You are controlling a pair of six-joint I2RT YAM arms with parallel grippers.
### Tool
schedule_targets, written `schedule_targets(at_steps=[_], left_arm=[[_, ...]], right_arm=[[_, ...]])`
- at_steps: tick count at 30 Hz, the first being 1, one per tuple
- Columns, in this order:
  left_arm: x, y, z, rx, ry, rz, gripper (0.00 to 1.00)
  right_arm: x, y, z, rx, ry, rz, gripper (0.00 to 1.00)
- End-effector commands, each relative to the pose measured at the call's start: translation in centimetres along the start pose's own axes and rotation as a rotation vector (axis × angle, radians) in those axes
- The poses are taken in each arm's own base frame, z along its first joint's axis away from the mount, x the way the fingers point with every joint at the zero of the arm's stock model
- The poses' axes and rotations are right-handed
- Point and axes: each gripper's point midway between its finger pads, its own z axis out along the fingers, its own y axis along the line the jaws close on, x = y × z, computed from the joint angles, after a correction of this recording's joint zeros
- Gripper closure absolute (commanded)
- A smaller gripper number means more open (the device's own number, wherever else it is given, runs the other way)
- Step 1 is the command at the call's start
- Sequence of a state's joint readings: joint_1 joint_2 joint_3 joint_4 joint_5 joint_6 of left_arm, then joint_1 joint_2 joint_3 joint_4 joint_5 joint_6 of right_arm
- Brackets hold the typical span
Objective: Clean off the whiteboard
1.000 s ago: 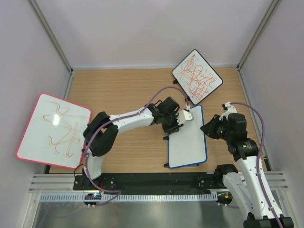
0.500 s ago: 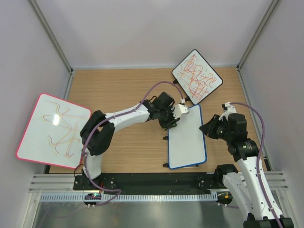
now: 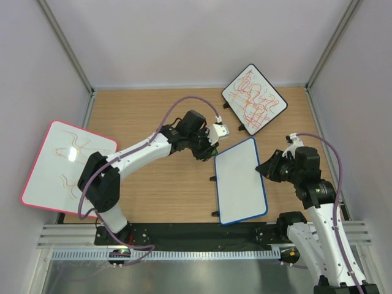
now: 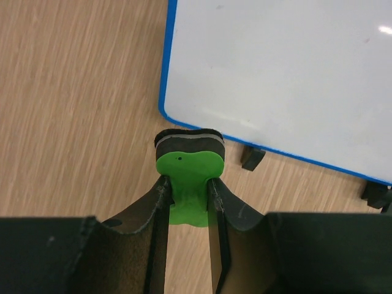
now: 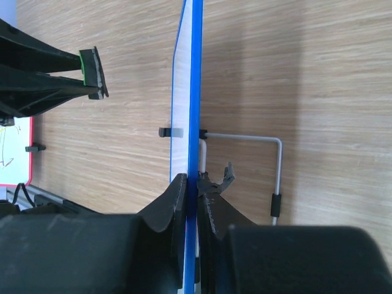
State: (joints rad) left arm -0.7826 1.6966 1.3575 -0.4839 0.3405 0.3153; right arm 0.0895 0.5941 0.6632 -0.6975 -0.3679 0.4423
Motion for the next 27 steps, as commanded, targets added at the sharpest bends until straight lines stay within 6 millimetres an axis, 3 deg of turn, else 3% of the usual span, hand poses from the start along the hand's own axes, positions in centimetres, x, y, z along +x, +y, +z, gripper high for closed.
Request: schedule_targets(at_steps=[1, 9, 21, 27], left_arm=[[1.7, 0.8, -1.0, -0.022, 0.019, -0.053, 1.00], [5.8, 2.8, -1.5, -0.109, 0.083, -0.098, 1.00], [14.2, 6.9, -3.2, -0.200, 0.222, -0.243, 1.00], [17.6, 7.9, -2.8, -0.263, 0.325, -0.245, 1.00]], right_arm=[[-0.1, 1.8, -1.1, -0.054, 0.029, 0.018, 0.99], [1.2, 0.9, -0.3, -0.041, 0.034, 0.079, 0.99], [0.4, -0.9, 0.9, 0.042, -0.016, 0.112, 0.98], [0.5, -1.3, 1.2, 0.056, -0.012, 0.115, 0.95]])
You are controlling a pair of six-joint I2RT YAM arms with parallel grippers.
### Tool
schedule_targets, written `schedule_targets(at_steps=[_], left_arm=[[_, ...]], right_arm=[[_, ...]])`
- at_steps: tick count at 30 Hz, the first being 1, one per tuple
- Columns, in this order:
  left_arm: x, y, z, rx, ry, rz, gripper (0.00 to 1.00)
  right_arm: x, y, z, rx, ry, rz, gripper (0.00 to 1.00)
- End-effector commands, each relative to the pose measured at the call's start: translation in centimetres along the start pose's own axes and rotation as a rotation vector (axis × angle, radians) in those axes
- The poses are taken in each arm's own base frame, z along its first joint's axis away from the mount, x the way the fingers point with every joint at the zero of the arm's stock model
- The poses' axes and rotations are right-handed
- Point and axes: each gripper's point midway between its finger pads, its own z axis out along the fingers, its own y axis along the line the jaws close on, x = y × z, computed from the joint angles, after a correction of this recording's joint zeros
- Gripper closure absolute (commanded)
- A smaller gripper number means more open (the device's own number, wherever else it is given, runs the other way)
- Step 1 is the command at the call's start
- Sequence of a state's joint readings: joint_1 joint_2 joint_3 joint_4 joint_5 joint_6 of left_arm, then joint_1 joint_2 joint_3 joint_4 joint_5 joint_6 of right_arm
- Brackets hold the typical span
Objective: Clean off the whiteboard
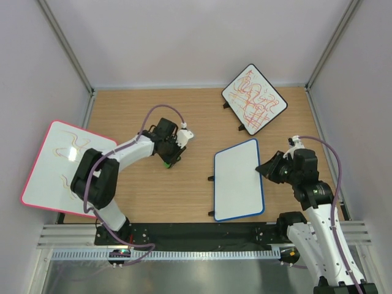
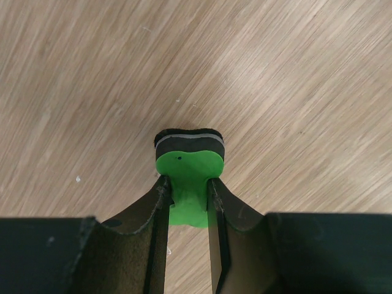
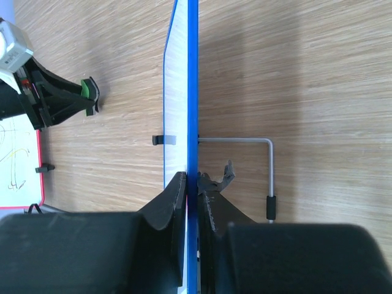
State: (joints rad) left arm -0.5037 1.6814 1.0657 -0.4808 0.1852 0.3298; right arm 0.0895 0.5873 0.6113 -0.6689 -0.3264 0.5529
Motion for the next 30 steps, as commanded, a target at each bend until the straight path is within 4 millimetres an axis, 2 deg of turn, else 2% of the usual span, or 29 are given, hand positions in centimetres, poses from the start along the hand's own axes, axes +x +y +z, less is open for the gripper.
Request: schedule_targets(at_steps=[1, 11, 16, 24, 28, 30], left_arm=[[0.6, 1.0, 0.7, -0.049, 0.018, 0.024, 1.00], [1.8, 1.1, 2.0, -0.047, 0.057, 0.023, 1.00], [2.1, 1.2, 2.5, -0.047, 0.068, 0.022, 1.00], [2.0, 1.2, 2.9, -0.040, 0.072, 0.018, 1.00], [2.1, 1.1, 3.1, -0.032, 0.077, 0.013, 0.87], [2.2, 1.0, 3.2, -0.027, 0.077, 0.013, 0.80]], right_arm=[[-0.1, -0.2, 0.4, 0.011, -0.006, -0.002, 0.94], [-0.4, -0.1, 0.1, 0.006, -0.027, -0.014, 0.69], [-0.5, 0.0, 0.1, 0.001, -0.031, -0.015, 0.64], [-0.8, -0.2, -0.1, 0.013, -0.052, -0.016, 0.39], [-0.7, -0.1, -0.2, 0.010, -0.051, -0.015, 0.30], [-0.8, -0.1, -0.2, 0.010, -0.055, -0.018, 0.29]])
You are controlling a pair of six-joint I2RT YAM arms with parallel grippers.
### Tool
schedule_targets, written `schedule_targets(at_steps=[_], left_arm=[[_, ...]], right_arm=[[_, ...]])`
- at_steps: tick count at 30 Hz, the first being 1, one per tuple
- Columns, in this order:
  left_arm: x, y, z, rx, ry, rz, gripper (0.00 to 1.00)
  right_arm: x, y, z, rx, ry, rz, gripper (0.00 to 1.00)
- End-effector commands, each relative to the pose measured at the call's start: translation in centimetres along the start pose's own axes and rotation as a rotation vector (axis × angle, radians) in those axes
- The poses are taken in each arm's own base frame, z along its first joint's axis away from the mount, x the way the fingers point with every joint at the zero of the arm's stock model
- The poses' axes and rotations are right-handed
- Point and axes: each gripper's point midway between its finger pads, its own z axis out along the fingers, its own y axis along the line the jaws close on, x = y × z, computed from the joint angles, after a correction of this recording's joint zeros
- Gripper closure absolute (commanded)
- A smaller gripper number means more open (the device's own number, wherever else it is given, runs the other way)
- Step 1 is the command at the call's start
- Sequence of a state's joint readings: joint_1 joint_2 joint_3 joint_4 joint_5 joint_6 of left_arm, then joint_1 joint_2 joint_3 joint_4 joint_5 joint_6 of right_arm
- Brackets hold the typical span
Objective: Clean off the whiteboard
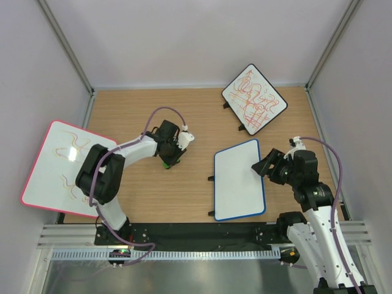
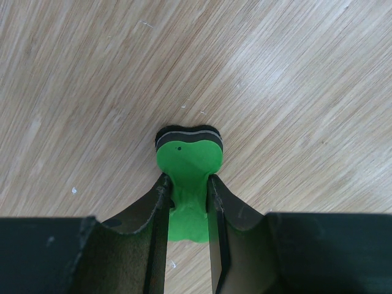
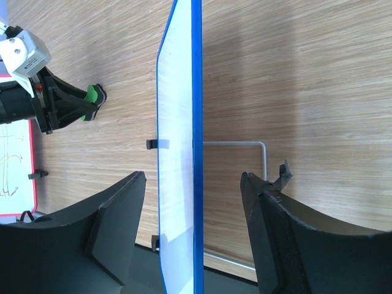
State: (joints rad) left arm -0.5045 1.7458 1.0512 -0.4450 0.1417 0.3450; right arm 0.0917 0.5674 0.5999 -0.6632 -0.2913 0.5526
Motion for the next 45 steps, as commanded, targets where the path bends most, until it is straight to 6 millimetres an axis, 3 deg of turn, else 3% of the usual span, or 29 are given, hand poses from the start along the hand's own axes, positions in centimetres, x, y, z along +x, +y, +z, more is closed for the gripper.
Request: schedule_targets(at_steps=[1, 5, 8, 11, 12, 13, 19, 22, 26, 29, 32, 36, 39, 40, 45], left_arm=[[0.5, 0.3, 1.3, -0.002, 0.020, 0.004, 0.78], [0.4, 0.2, 1.2, 0.002, 0.012, 0.005, 0.71], [0.1, 0.0, 0.9, 0.009, 0.000, 0.009, 0.58], [-0.3, -0.1, 0.4, 0.014, -0.019, 0.011, 0.38], [-0.5, -0.1, 0.1, 0.015, -0.026, 0.011, 0.11], [-0.6, -0.2, -0.1, 0.018, -0.032, 0.012, 0.00], [-2.8, -0.4, -2.9, 0.024, -0.114, 0.016, 0.00], [-4.0, -0.8, -4.8, 0.042, -0.169, 0.017, 0.00], [-5.3, -0.8, -8.8, 0.023, -0.247, 0.006, 0.00], [-5.3, -0.5, -10.5, -0.004, -0.266, -0.009, 0.00], [-4.3, 1.1, -12.6, -0.103, -0.255, -0.025, 0.00], [-0.8, 5.0, -14.4, -0.250, -0.185, -0.142, 0.00], [2.2, 7.7, -15.6, -0.376, -0.142, -0.261, 0.00], [3.0, 8.5, -16.1, -0.418, -0.132, -0.296, 0.00], [7.6, 10.5, -17.0, -0.574, -0.070, -0.436, 0.00]], right_arm=[[-0.6, 0.4, -0.2, -0.014, -0.027, -0.014, 0.29], [-0.6, 0.5, -0.2, -0.019, -0.029, -0.017, 0.28], [-0.6, 0.6, -0.2, -0.023, -0.030, -0.019, 0.28], [-0.7, 0.6, -0.3, -0.024, -0.031, -0.019, 0.26], [-0.6, 0.6, -0.3, -0.024, -0.029, -0.019, 0.25], [-0.8, 0.7, -0.3, -0.023, -0.037, -0.021, 0.22], [-1.5, 1.0, -0.7, -0.023, -0.056, -0.031, 0.00], [-2.3, 1.1, -1.0, -0.010, -0.079, -0.040, 0.00], [-3.5, 0.9, -0.8, 0.028, -0.101, -0.050, 0.00], [-4.9, 0.4, -0.1, 0.081, -0.121, -0.035, 0.00], [-7.2, -0.2, 0.3, 0.158, -0.181, -0.005, 0.00], [-10.6, -1.3, 0.3, 0.276, -0.286, 0.030, 0.00], [-12.9, -3.6, -0.8, 0.427, -0.420, 0.104, 0.00], [-13.8, -5.3, -1.6, 0.526, -0.494, 0.121, 0.00], [-14.1, -11.0, -4.9, 0.840, -0.703, 0.235, 0.00]])
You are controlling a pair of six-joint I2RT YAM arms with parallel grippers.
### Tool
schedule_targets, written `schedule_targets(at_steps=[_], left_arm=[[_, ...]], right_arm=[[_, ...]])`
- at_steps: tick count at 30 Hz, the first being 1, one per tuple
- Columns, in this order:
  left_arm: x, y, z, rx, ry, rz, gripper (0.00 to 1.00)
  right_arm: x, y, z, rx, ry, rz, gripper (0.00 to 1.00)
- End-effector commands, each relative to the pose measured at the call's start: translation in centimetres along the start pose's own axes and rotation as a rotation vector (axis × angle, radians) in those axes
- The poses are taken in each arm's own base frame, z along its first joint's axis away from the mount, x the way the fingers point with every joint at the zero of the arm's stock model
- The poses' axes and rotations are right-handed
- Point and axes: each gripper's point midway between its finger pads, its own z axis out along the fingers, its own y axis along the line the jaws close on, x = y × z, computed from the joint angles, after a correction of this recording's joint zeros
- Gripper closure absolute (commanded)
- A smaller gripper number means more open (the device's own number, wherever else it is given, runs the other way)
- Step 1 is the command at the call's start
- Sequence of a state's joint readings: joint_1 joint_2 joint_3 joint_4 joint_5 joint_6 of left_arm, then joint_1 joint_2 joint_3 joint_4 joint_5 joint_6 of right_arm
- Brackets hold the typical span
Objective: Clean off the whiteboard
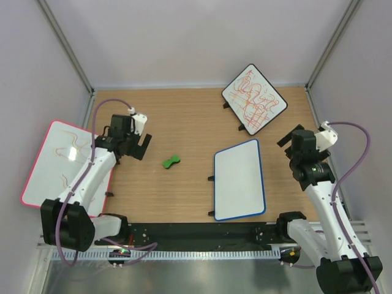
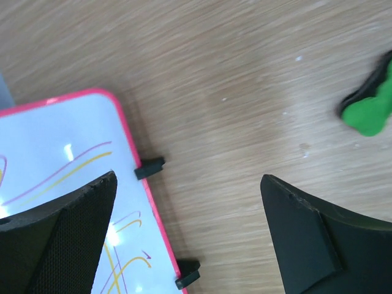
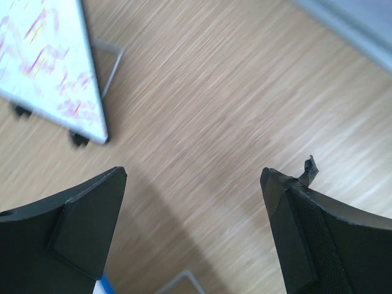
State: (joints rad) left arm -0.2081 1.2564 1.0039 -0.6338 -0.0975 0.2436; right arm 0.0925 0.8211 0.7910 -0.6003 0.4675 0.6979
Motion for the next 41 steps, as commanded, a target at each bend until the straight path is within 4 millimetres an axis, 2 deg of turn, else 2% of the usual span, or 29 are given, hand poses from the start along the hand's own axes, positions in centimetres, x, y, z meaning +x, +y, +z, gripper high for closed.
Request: schedule_targets(at_steps=[1, 2, 4, 6, 10, 16, 21, 41], left_arm=[[3.2, 2.0, -0.2, -0.136, 0.052, -0.075, 0.00], [3.6, 2.0, -0.1, -0.148, 0.054, -0.075, 0.00], [5.3, 1.9, 0.5, -0.170, 0.079, -0.090, 0.00], [5.7, 2.3, 0.9, -0.211, 0.063, -0.112, 0.00], [6.7, 1.2, 1.6, -0.183, 0.017, -0.116, 0.00], [7.6, -0.5, 2.3, -0.107, 0.003, -0.113, 0.00], [7.7, -0.5, 2.4, -0.108, 0.008, -0.115, 0.00], [7.7, -0.3, 2.5, -0.119, 0.017, -0.119, 0.00]], right_arm=[[-3.0, -5.3, 0.4, 0.294, -0.245, 0.112, 0.00], [-3.5, -6.6, 0.3, 0.355, -0.298, 0.129, 0.00], [-2.7, -7.8, 0.5, 0.397, -0.318, 0.156, 0.00], [-2.4, -8.2, 0.8, 0.409, -0.334, 0.167, 0.00], [-0.7, -8.7, 1.9, 0.410, -0.311, 0.134, 0.00], [1.2, -8.4, 3.4, 0.366, -0.256, 0.046, 0.00], [2.1, -8.0, 4.1, 0.305, -0.248, 0.007, 0.00], [2.3, -6.9, 4.2, 0.212, -0.268, 0.076, 0.00]])
